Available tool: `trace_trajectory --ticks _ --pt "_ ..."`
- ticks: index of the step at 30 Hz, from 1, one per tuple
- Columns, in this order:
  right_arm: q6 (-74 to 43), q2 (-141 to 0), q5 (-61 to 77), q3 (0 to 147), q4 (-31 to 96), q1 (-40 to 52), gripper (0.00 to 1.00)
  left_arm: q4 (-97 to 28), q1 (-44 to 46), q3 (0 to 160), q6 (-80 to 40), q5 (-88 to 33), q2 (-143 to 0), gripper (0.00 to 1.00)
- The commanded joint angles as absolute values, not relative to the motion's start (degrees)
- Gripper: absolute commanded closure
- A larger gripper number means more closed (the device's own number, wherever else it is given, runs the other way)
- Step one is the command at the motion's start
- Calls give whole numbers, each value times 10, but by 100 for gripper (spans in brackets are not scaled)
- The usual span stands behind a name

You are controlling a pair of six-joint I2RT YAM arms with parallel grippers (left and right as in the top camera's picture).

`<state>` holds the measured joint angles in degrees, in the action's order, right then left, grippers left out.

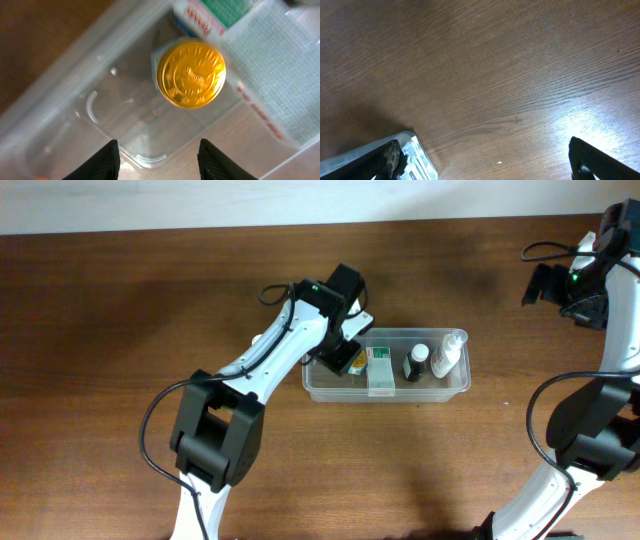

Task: Pack container
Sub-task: 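Lower the gold jar into the container and open the left gripper, then move the left gripper to the orange tube and grasp it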

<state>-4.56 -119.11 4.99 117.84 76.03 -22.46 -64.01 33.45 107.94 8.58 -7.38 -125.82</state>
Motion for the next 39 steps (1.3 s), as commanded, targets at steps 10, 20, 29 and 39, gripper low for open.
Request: trace_trajectory --ticks 10,20,29,39 --pt "-52 -1188 47 1175 760 -222 2 -841 266 1436 14 69 -1258 37" --pt "-52 -1188 47 1175 760 -222 2 -967 116 1420 -93 12 -1258 38" --pt "-52 -1188 47 1175 760 -222 2 -960 146 1354 -59 -37 -1258 38" --pt "-52 -1188 47 1175 760 -222 2 -910 154 1238 -60 -53 -1258 38"
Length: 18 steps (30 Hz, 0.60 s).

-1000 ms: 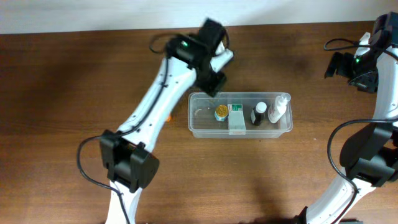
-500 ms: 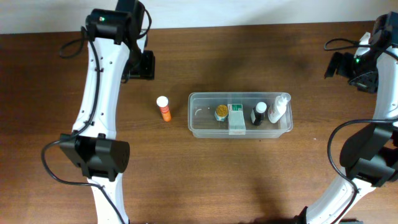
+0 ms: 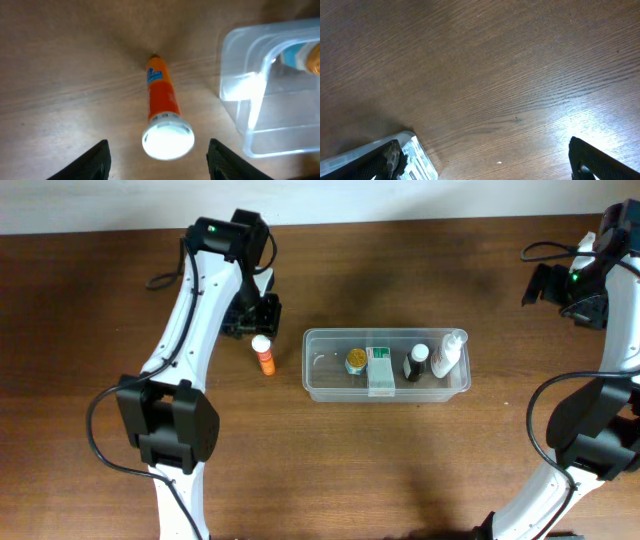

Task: Pack container
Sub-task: 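Move the left gripper to the orange tube and grasp it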

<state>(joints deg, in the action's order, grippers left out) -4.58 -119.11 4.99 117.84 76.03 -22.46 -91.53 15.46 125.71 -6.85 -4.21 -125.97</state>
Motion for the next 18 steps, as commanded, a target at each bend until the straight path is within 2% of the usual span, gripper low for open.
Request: trace_trajectory --ticks 1,11,17,18 --pt "-52 -1188 47 1175 760 -222 2 -910 154 1234 -60 -54 -1258 38" --pt "-52 -1188 47 1175 760 -222 2 -872 154 1180 -66 -53 -1258 38" --pt "-52 -1188 47 1175 760 -222 2 -870 154 1180 -67 -52 -1258 59" --pt "-52 -1188 47 1175 760 -222 2 -870 154 1180 -66 -52 -1258 59"
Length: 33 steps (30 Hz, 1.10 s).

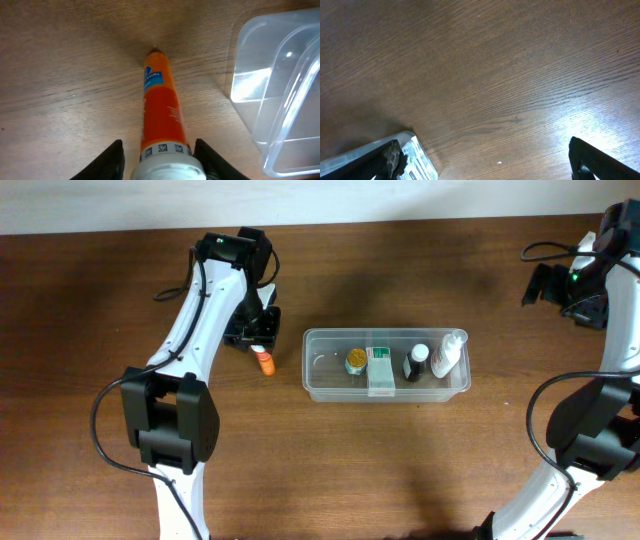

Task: Pack container
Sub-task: 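Move the left gripper to the orange tube and grasp it, then lift the orange tube and carry it over the container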

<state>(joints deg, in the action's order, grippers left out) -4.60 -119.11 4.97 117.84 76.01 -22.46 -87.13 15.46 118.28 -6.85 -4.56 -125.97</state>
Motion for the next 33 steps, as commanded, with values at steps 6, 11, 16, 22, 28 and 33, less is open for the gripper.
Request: trace_trajectory --ticks 6,11,16,22,28,33 --pt "-52 -1188 47 1175 760 -222 2 -870 154 1186 -66 -51 -1258 64" --pt "-52 -1188 47 1175 760 -222 2 -895 155 1237 -66 -51 -1258 67" --pt "-52 -1188 47 1175 760 -222 2 -962 164 1357 -56 -52 -1258 68" --pt "-52 -1188 47 1175 760 -222 2 -967 222 1409 -29 -103 -1234 68" --pt "-52 -1188 47 1175 760 -222 2 -967 291 1408 -17 -98 -1211 68" --pt "-52 -1188 47 1175 760 -222 2 -967 303 1409 -19 -47 -1199 68"
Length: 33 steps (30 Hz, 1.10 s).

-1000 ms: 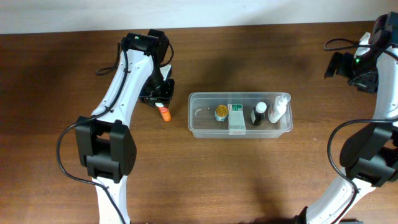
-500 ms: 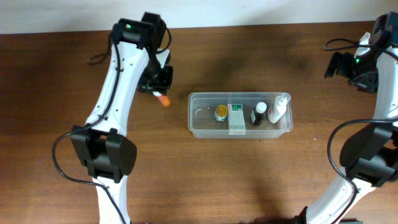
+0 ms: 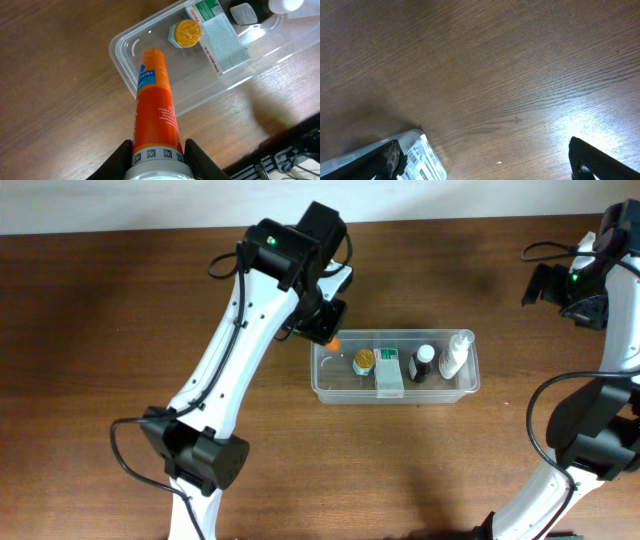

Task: Pack container
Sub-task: 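Lift the orange tube and carry it over the container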

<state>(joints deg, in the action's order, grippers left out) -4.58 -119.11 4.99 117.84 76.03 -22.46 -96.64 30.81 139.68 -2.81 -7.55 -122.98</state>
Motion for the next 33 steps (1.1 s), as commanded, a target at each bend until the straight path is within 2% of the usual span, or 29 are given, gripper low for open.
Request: trace_trajectory --ticks 1,20,33 --pt "-52 -1188 47 1175 760 -222 2 -967 303 1409 -19 -47 -1199 68" --pt "-52 -1188 47 1175 760 -222 2 -964 319 1338 -17 -51 -1220 67" --pt "-52 -1188 47 1175 760 -222 2 -874 319 1233 -17 -71 -1220 67"
